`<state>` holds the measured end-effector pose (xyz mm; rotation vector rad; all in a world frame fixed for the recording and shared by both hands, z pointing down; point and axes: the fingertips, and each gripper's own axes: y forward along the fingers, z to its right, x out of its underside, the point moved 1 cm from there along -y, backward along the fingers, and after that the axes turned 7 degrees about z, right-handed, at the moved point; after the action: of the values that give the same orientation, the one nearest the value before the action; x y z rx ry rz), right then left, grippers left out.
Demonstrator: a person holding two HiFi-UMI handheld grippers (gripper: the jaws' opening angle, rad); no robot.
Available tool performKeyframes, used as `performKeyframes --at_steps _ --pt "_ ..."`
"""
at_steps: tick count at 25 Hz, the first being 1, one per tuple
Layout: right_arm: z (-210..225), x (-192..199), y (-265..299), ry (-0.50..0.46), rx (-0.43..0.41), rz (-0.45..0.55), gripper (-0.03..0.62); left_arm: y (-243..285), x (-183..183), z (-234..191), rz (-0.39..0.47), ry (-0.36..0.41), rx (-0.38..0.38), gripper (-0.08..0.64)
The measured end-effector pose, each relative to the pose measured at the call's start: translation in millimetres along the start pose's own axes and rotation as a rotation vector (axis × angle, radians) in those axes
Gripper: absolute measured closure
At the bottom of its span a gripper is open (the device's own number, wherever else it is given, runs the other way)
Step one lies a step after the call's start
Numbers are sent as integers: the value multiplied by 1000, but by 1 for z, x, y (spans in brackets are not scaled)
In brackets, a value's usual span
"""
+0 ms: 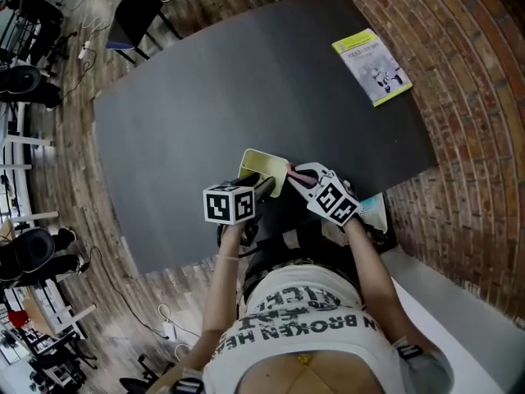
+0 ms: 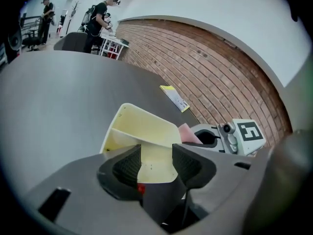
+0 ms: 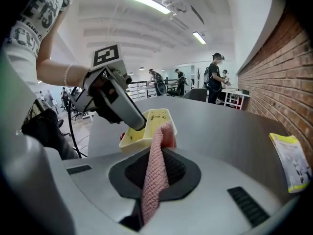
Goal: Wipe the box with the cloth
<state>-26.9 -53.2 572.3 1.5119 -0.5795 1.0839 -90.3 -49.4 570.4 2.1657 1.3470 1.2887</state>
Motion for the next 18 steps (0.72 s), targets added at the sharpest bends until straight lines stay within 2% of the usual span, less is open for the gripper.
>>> performKeyframes --at_steps 4,5,6,9,10,14,18 --pt "-17 -2 7 -23 -30 -15 575 1 6 -7 -25 -23 -8 377" --pt "-19 -3 8 -23 -37 -17 575 2 9 -7 -43 -8 -13 377" --pt "-21 -3 8 -19 -40 -18 575 2 13 -8 -77 38 -30 377" --pt "-20 -1 7 -6 -28 -15 575 1 27 -12 -204 257 -88 381" --pt "-17 2 5 -2 -16 -12 575 2 29 -11 -227 291 -83 390" --pt "-3 3 -4 34 37 5 575 2 33 -8 -281 339 -17 417" --pt "10 -2 -7 63 79 24 575 -9 44 -12 -394 419 41 423"
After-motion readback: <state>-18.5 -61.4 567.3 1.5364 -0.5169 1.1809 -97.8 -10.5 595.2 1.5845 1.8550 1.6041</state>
